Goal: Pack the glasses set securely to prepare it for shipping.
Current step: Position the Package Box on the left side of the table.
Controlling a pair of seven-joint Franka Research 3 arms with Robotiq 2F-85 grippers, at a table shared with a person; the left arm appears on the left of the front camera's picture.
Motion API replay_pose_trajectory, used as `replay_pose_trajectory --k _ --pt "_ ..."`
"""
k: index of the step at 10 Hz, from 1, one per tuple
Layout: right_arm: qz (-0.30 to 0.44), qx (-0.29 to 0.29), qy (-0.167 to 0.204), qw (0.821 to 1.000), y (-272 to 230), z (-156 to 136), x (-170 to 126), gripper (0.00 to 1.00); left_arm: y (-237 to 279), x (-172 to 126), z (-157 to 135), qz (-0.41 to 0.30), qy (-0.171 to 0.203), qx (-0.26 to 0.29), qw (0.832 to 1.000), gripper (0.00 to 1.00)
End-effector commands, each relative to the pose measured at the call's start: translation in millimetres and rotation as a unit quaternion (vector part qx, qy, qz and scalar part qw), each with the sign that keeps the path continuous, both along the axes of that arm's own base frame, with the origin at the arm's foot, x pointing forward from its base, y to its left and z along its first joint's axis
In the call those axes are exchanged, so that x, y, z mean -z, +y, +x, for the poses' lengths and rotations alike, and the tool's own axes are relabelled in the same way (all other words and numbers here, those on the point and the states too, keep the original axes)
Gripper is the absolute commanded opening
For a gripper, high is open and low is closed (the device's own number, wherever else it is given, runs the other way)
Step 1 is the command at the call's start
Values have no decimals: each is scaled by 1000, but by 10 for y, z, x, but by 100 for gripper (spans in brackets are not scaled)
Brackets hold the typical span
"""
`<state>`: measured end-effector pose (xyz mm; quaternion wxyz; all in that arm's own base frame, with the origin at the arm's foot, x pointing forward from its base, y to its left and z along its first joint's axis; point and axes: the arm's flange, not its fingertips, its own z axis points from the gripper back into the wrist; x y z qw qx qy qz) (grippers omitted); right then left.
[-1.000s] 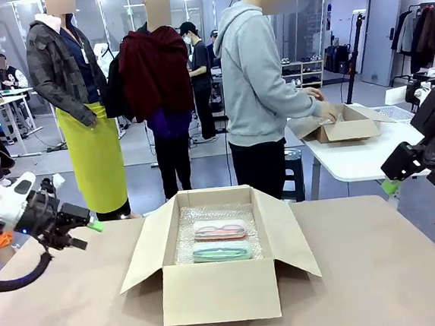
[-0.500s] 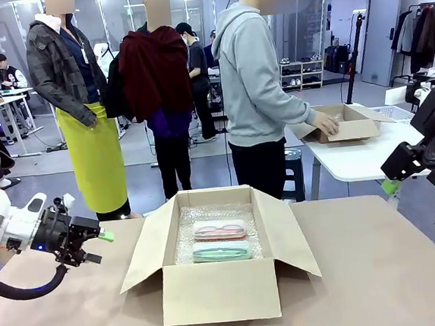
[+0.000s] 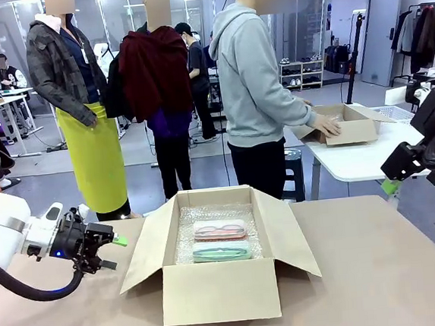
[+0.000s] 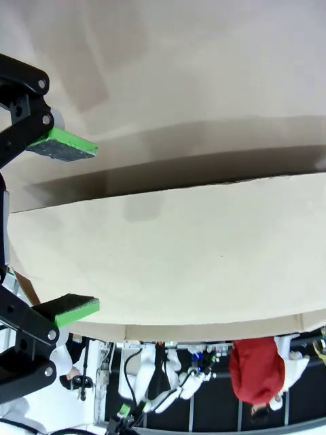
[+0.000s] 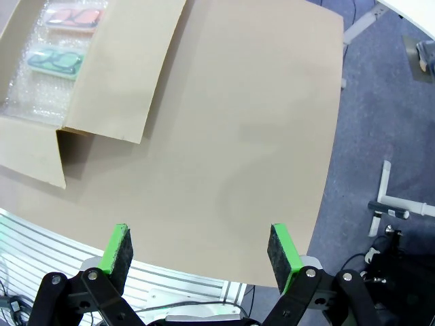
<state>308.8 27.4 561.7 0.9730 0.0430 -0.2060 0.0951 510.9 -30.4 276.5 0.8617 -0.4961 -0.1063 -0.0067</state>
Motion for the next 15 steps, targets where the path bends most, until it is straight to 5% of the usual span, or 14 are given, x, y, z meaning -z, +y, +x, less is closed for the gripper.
replay_pose_trajectory --k 1,7,8,9,11,14,15 --pt "-5 1 1 1000 -3 -12 -5 100 -50 109 135 -45 -2 4 999 100" --pt "-5 1 1 1000 -3 -12 -5 100 -209 295 253 -127 22 -1 992 100" --pt "-5 1 1 1000 -3 -12 -5 100 -207 290 252 -142 23 1 990 77" --pt "-5 1 1 1000 -3 -12 -5 100 -188 270 244 -156 21 3 987 44" --pt "-5 1 1 1000 -3 -12 -5 100 -123 215 231 -173 16 -2 985 0" --pt "-5 1 1 1000 -3 -12 -5 100 47 162 176 -191 13 -14 981 7" --pt "-5 1 1 1000 -3 -12 -5 100 39 133 167 -196 10 -8 981 0"
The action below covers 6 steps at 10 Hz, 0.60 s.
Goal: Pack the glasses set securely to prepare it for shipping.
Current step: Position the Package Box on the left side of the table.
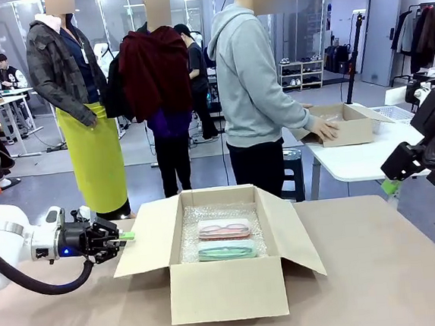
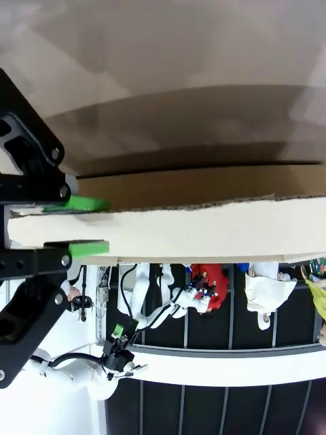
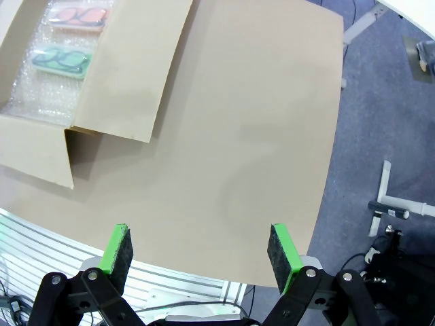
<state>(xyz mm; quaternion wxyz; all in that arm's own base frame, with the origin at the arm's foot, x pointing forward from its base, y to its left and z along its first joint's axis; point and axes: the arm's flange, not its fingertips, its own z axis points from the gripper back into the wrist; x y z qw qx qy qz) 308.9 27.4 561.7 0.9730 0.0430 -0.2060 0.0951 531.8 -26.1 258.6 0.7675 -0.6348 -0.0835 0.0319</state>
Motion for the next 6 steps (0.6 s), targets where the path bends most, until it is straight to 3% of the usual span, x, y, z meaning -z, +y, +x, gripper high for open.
replay_pose_trajectory --k 1,6 --pt "-5 1 1 1000 -2 -12 -5 100 -54 -78 -41 -31 -24 5 999 0" --pt "-5 1 1 1000 -2 -12 -5 100 -72 -81 -12 -23 -8 14 1000 0"
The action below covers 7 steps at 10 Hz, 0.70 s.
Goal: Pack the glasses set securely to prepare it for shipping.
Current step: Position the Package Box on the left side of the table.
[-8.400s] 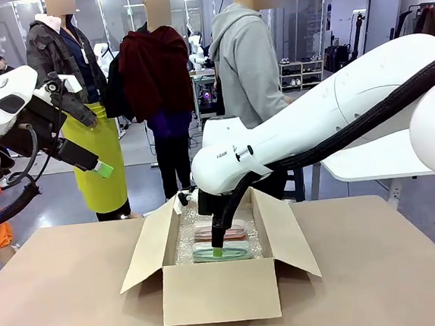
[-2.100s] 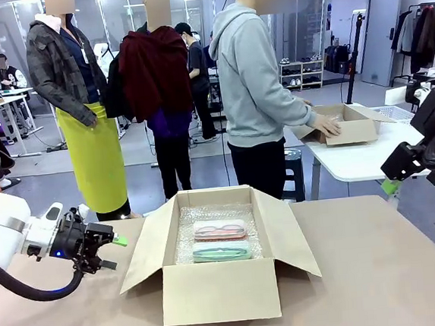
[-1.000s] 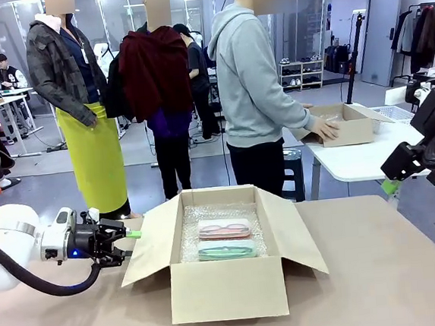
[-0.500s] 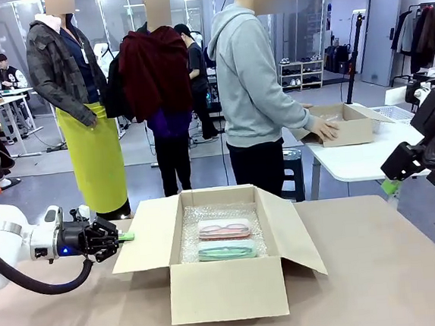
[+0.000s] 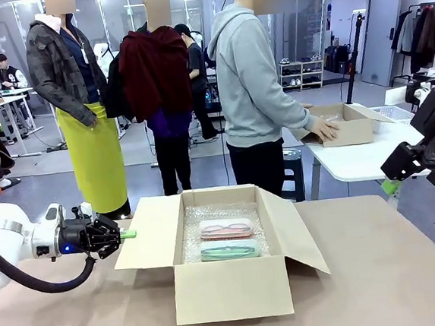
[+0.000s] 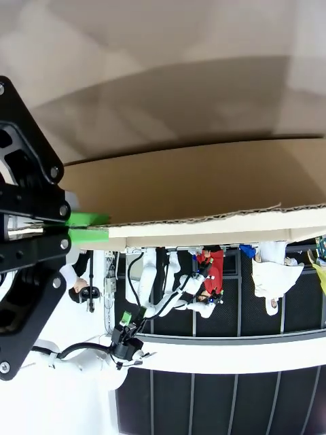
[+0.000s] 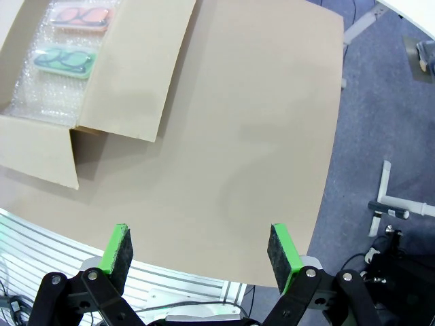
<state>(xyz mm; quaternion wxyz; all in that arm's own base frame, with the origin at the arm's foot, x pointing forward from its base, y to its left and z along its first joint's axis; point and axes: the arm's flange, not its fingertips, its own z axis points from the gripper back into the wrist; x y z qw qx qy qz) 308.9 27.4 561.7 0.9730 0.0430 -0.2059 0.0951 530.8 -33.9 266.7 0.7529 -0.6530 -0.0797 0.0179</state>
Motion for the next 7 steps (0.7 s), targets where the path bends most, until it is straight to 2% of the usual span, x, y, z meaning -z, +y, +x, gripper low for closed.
replay_pose_trajectory --k 1,6,7 --pt "-5 1 1 1000 -2 -12 -5 100 5 0 -2 0 0 0 1000 0" --pt "-5 1 1 1000 -2 -12 -5 100 3 2 0 0 0 0 1000 1" --pt "-5 1 1 1000 -2 -12 -5 100 68 6 45 -4 13 -2 1000 1"
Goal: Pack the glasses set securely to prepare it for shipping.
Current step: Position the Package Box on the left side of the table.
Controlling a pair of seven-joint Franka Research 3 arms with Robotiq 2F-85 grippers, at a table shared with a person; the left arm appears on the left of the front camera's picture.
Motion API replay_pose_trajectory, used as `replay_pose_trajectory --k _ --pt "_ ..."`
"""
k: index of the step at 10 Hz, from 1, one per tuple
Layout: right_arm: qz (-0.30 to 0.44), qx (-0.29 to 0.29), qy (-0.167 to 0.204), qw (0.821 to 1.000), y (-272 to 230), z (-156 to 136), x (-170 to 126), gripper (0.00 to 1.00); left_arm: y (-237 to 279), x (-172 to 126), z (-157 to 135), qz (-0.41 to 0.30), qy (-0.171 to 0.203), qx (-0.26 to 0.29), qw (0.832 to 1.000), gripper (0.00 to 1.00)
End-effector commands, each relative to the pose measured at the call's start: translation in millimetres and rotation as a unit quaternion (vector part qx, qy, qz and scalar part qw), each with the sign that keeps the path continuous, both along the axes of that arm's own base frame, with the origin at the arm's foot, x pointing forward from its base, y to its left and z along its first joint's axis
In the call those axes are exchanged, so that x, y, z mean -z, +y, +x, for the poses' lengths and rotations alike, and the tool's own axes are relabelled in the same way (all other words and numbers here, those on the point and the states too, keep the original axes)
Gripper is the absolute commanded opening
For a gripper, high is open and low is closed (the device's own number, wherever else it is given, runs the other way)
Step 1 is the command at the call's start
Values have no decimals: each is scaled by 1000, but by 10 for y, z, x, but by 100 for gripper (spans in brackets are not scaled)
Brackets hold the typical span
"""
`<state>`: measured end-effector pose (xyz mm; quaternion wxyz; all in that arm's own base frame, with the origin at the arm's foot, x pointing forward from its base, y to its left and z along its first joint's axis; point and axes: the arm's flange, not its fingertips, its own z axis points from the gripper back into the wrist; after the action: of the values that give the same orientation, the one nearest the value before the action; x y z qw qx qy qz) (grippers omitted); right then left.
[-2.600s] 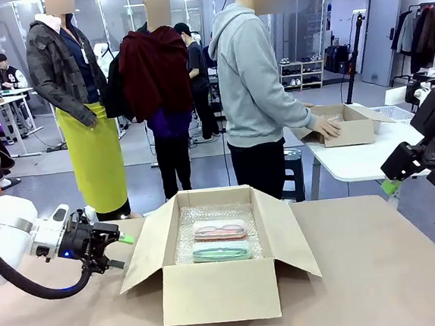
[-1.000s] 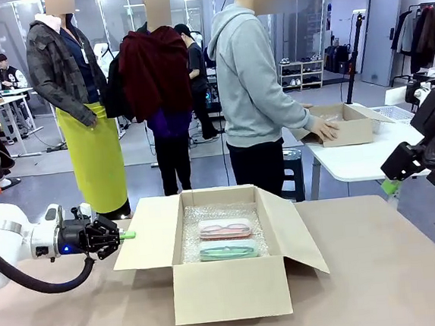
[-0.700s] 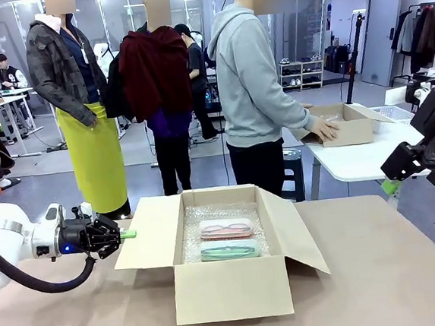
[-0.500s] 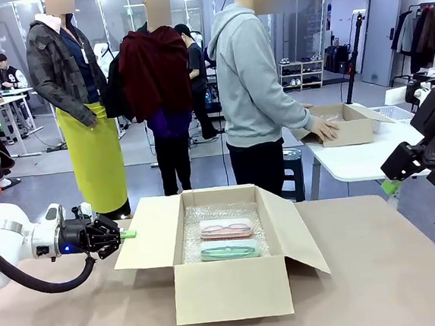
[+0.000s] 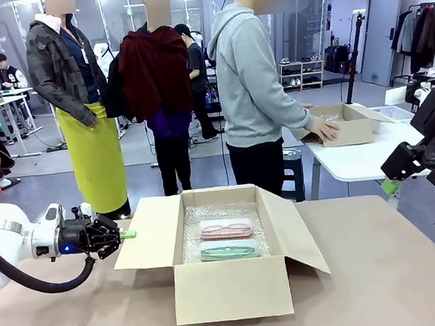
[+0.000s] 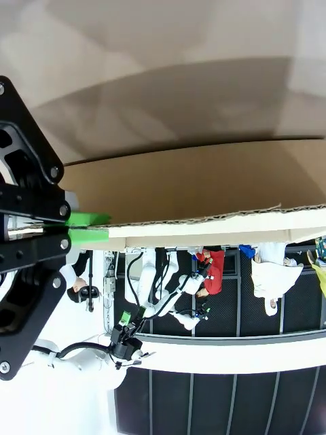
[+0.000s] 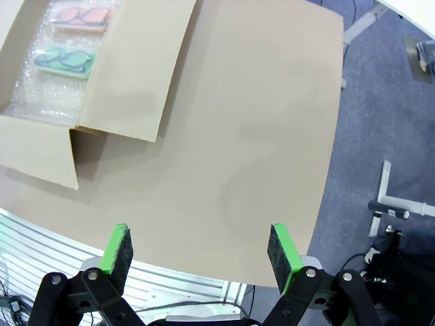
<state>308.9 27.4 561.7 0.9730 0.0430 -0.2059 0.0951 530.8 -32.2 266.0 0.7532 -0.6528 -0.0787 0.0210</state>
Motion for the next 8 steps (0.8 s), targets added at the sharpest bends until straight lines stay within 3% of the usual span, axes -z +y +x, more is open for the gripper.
replay_pose_trajectory --k 1,4,8 --pt "-5 1 1 1000 -2 -13 -5 100 168 -12 85 -14 11 6 1000 1" --pt "-5 1 1 1000 -2 -13 -5 100 564 34 142 -16 15 3 1000 1" --pt "-5 1 1 1000 -2 -13 -5 100 1511 45 161 -23 14 -3 1000 1"
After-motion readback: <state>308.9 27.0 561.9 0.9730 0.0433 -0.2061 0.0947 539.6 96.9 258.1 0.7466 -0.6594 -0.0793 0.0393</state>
